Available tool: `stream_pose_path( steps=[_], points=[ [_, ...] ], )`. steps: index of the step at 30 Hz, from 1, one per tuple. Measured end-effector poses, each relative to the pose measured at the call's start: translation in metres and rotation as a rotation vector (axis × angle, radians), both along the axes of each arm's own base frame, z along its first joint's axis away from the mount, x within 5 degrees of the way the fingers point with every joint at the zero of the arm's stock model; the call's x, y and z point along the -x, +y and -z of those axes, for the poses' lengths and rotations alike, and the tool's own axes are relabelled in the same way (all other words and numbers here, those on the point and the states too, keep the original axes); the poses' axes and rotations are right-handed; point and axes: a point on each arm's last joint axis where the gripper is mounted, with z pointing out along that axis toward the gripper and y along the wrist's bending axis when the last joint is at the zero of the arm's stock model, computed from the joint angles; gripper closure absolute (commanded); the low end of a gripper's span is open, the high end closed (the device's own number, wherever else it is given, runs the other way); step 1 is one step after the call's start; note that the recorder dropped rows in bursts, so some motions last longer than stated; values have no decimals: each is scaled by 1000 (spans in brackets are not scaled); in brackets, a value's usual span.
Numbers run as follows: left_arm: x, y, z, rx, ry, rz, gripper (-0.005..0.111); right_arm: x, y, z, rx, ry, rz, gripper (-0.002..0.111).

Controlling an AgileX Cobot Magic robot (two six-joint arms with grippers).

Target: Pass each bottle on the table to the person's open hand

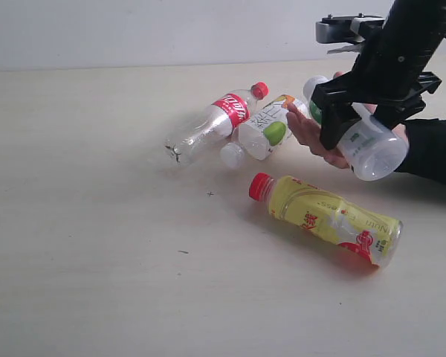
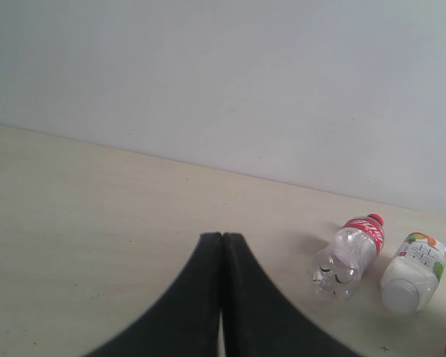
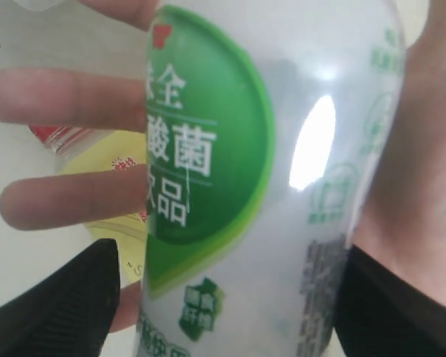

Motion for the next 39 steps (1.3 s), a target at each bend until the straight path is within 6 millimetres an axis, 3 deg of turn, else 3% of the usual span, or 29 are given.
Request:
stream_pose_path(
  steps=[12,21,23,24,26,27,30,34,39],
  points=[
    [0,0,0,0,0,0,107,-3,0,-5,-7,-60,7,35],
    [0,0,0,0,0,0,107,16,-5,-63,-47,-248,-4,36],
    [0,0,0,0,0,0,107,26,-7,-82,-55,-309,-29,40],
    [0,0,0,0,0,0,107,30,-9,-90,-59,-333,-36,47],
    [0,0,0,0,0,0,107,44,-12,-112,-72,-401,-42,64],
    [0,0,0,0,0,0,107,51,-13,-121,-78,-431,-44,78],
    [0,0,0,0,0,0,107,83,-21,-155,-102,-542,-49,109],
    [0,0,0,0,0,0,107,144,-35,-180,-139,-690,-47,108],
    [0,0,0,0,0,0,107,228,-53,-183,-236,-901,-27,108]
  ],
)
